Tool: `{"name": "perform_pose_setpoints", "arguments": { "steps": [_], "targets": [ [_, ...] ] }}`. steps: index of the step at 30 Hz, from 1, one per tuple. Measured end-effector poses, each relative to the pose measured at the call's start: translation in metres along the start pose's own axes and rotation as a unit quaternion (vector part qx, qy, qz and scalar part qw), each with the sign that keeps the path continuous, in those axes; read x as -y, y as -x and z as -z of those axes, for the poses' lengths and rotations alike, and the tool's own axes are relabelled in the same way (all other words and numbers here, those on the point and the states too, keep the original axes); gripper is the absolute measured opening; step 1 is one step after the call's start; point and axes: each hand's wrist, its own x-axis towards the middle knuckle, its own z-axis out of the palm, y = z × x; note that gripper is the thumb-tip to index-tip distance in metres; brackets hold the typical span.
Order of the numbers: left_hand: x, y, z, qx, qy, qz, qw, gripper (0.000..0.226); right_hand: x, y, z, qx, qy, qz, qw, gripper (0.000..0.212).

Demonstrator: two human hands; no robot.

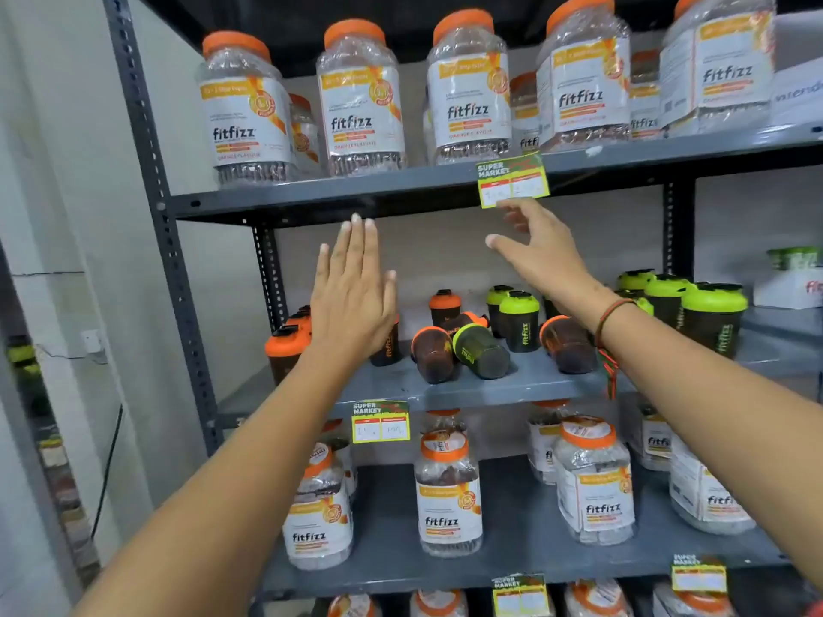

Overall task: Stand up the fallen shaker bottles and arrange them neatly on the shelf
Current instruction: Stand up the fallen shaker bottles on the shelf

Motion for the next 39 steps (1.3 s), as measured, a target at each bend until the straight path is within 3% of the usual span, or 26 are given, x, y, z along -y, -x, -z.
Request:
{"name": "perform_pose_setpoints", "arguments": {
  "steps": [7, 15, 21, 25, 28, 31, 34, 37, 39],
  "targets": [
    [0.036, 0.052, -0.094, 0.151, 0.009, 0.041, 0.988, 0.063, -0.055, -0.021, -0.047, 0.025, -0.035, -0.067, 0.997, 0.046],
    [0.078, 0.078, -0.193, 0.33, 0.033, 0.096, 0.938, 0.067, -0.137, -0.057, -0.114, 0.083, -0.043, -0.129, 0.987, 0.047],
    [0.1, 0.058, -0.241, 0.459, 0.041, 0.16, 0.873, 0.07, -0.182, -0.101, -0.151, 0.108, 0.01, -0.122, 0.987, 0.038],
    [0.101, 0.057, -0.249, 0.48, 0.025, 0.142, 0.865, 0.064, -0.202, -0.129, -0.171, 0.182, 0.096, -0.097, 0.974, 0.033],
    [0.102, 0.061, -0.248, 0.476, 0.025, 0.138, 0.868, 0.064, -0.225, -0.147, -0.188, 0.282, 0.237, -0.043, 0.929, 0.047],
    [0.1, 0.06, -0.244, 0.476, 0.034, 0.141, 0.867, 0.063, -0.245, -0.157, -0.204, 0.399, 0.391, 0.0, 0.829, 0.069],
    [0.098, 0.059, -0.238, 0.471, 0.04, 0.146, 0.869, 0.063, -0.254, -0.165, -0.211, 0.48, 0.434, 0.037, 0.762, 0.072],
    [0.096, 0.059, -0.236, 0.461, 0.043, 0.15, 0.874, 0.063, -0.261, -0.172, -0.217, 0.509, 0.482, 0.075, 0.71, 0.082],
    [0.096, 0.059, -0.236, 0.456, 0.047, 0.156, 0.875, 0.063, -0.267, -0.172, -0.224, 0.532, 0.475, 0.107, 0.692, 0.069]
  ]
}}
